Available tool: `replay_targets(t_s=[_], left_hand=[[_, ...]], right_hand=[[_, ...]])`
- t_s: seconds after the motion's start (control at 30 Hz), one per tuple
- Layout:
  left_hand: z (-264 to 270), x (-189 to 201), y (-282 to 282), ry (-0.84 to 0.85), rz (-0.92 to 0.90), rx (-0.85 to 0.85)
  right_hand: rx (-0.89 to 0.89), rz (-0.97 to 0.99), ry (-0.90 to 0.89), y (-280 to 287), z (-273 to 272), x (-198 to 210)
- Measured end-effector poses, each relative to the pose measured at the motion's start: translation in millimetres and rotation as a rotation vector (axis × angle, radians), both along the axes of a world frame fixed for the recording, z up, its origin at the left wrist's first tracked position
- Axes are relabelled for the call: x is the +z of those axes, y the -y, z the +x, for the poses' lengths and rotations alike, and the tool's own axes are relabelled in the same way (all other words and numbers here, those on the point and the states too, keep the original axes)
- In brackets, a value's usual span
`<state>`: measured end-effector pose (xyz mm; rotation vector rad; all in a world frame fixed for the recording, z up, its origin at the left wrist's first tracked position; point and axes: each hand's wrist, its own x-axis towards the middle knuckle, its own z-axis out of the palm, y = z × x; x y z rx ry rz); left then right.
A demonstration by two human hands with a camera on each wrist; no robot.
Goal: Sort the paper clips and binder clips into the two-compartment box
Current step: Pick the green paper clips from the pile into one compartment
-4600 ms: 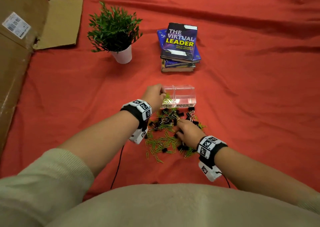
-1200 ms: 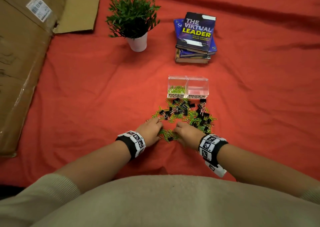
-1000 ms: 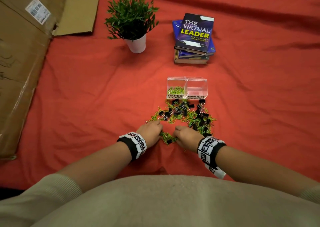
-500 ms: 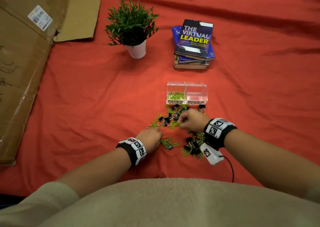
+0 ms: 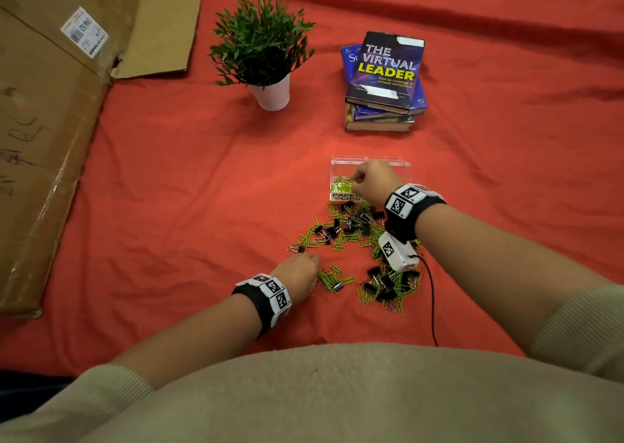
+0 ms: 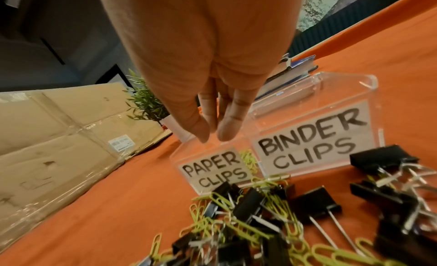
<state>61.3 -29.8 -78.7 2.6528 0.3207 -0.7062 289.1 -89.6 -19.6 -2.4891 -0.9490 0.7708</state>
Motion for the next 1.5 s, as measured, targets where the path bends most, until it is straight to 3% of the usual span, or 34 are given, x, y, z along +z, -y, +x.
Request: replay_targets(t_s=[0.1,0.3,0.43,0.6,0.7,0.9,1.1,1.33,1.5], left_hand=[[1,1,-4,-0.009,-0.043,0.049],[20,24,-20,0.050,-0.170,0.227],[49,47,-28,0.125,-0.253,0.323],[107,71,-32,0.243,-0.246,0.329],[140,75,-31,0.303,-0.186,0.318],[159,57,-31,0.212,-0.062,0.208],[112,55,-24,0.349,-0.107,0.174],[14,35,-19,0.002,-0.040,0.097],[-24,13,-8,-0.043,-0.020,0.190]], right_hand=[[0.089,0.054,0.052,15,-17,-1],[0.584,-0.097,-0.090,59,-80,-33],[0.709,-0.081,-0.010,77,-99,-47],[0.656,-0.050,-0.004,91,-106,-49],[0.619,-0.127,0.013,93,-109,-51],[0.553,-0.102,0.065,97,-117,-60],[0.602,-0.134,0.091,99,-117,-62],[0.569,-0.162,0.015,98,-117,-61],[0.204,-0.034,-0.270,87,-104,-47]])
